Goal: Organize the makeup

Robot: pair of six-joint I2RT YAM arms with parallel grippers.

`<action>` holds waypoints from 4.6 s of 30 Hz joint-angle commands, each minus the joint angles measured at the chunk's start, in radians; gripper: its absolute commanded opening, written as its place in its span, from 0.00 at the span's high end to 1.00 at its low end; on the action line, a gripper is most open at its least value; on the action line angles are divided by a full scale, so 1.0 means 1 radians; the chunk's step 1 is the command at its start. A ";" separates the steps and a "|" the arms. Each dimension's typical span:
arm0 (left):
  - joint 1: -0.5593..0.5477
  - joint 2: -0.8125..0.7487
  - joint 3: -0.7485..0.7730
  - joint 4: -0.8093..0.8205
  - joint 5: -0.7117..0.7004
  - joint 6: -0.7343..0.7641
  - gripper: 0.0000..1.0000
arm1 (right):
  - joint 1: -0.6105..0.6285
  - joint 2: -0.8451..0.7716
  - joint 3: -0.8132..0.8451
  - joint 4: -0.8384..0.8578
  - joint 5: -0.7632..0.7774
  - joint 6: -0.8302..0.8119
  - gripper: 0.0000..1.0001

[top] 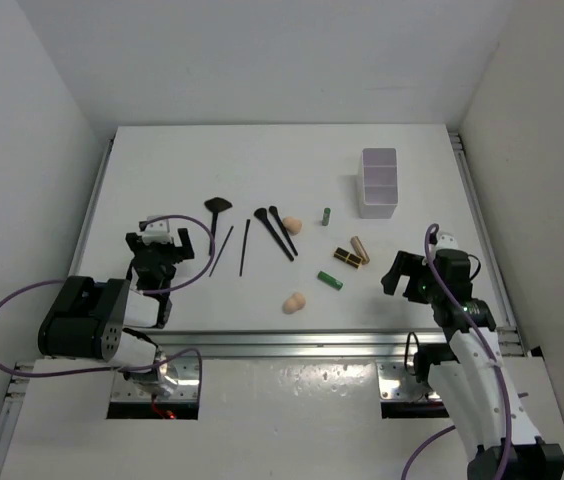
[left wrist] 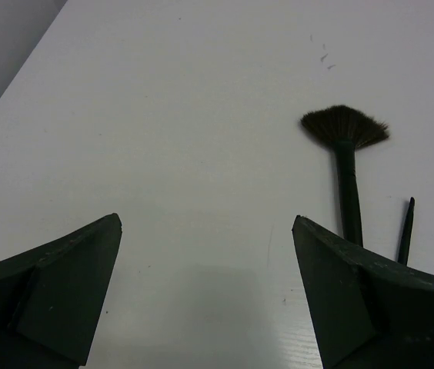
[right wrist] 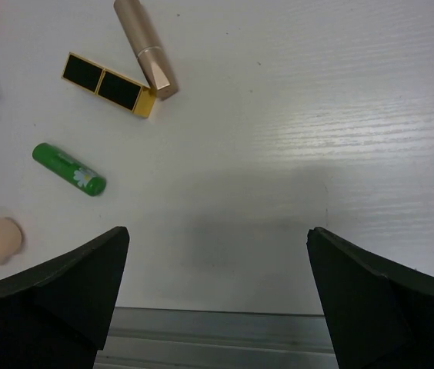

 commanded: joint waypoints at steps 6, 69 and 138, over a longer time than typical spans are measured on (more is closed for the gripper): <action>0.010 -0.017 0.004 0.043 0.010 -0.005 0.00 | -0.004 0.015 0.081 -0.037 -0.018 -0.060 0.02; 0.046 -0.313 0.874 -1.491 0.093 0.190 0.00 | 0.202 0.991 0.757 0.304 0.029 -0.370 1.00; 0.092 -0.503 0.636 -1.341 0.136 0.188 0.00 | 0.340 1.165 0.635 0.098 -0.098 -0.629 0.31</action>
